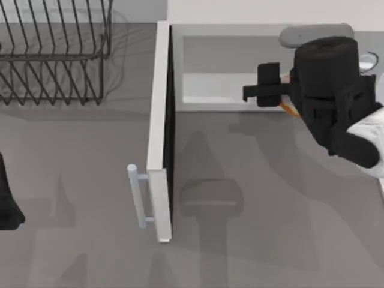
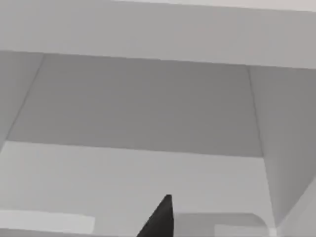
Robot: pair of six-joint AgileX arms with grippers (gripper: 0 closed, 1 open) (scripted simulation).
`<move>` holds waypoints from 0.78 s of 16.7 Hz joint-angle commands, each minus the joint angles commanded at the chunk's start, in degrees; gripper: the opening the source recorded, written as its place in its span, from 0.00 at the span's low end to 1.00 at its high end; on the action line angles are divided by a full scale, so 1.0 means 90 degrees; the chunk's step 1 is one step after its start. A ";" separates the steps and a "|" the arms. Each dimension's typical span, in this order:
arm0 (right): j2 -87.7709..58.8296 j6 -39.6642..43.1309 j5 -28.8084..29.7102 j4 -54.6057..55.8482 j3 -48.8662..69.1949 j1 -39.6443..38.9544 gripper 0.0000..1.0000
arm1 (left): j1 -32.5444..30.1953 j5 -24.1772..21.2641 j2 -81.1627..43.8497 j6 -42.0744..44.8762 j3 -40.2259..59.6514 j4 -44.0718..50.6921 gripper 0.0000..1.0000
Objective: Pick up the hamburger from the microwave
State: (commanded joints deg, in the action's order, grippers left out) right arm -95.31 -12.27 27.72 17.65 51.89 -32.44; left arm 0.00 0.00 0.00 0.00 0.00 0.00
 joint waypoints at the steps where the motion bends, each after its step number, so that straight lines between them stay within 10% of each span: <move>1: 0.0284 -0.0062 0.0168 0.0062 -0.0285 -0.0031 0.00 | 0.0000 0.0000 0.0000 0.0000 0.0000 0.0000 1.00; 13: 0.0062 -0.0196 0.0510 0.0909 -0.0931 -0.0094 0.00 | 0.0000 0.0000 0.0000 0.0000 0.0000 0.0000 1.00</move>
State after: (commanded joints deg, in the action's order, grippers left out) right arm -94.75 -14.03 32.31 25.83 43.51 -33.28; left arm 0.00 0.00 0.00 0.00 0.00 0.00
